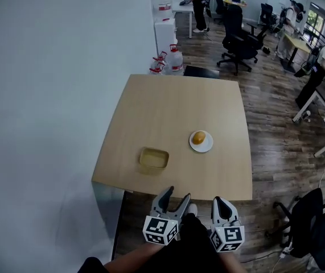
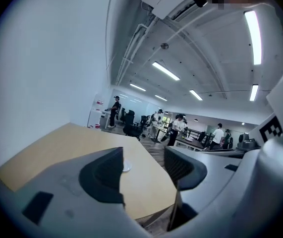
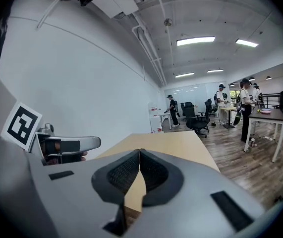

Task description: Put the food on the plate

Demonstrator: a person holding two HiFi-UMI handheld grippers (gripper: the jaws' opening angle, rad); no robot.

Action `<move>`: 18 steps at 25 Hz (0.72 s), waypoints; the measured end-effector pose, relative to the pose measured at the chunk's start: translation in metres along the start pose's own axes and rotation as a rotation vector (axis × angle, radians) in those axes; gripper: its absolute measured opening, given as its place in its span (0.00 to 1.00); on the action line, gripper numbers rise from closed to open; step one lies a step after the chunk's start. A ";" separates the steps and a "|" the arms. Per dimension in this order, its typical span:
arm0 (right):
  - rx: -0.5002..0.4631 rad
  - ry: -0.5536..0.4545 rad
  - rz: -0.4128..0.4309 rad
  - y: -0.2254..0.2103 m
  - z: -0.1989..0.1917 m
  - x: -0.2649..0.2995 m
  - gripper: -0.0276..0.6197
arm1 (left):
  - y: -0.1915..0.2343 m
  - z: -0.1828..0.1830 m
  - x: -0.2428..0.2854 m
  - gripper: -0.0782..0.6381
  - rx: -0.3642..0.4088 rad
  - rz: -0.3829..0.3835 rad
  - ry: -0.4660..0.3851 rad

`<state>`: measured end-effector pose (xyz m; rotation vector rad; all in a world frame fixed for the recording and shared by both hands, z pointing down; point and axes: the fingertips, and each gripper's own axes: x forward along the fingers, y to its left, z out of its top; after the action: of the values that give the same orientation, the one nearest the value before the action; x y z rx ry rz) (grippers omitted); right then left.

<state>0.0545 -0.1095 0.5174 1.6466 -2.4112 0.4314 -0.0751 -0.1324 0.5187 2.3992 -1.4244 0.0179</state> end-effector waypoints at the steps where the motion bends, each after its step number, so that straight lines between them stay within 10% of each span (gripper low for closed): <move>1: -0.006 -0.009 0.002 0.004 0.002 -0.009 0.14 | -0.002 0.002 -0.014 0.40 0.006 0.019 -0.012; 7: -0.072 -0.044 0.019 0.026 0.005 -0.040 0.14 | -0.007 -0.003 -0.065 0.16 0.013 0.092 -0.054; 18: -0.117 -0.051 -0.030 0.036 0.006 -0.057 0.14 | -0.003 0.003 -0.084 0.13 0.032 0.116 -0.071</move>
<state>0.0413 -0.0496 0.4895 1.6609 -2.3940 0.2422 -0.1150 -0.0610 0.4993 2.3612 -1.6052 -0.0163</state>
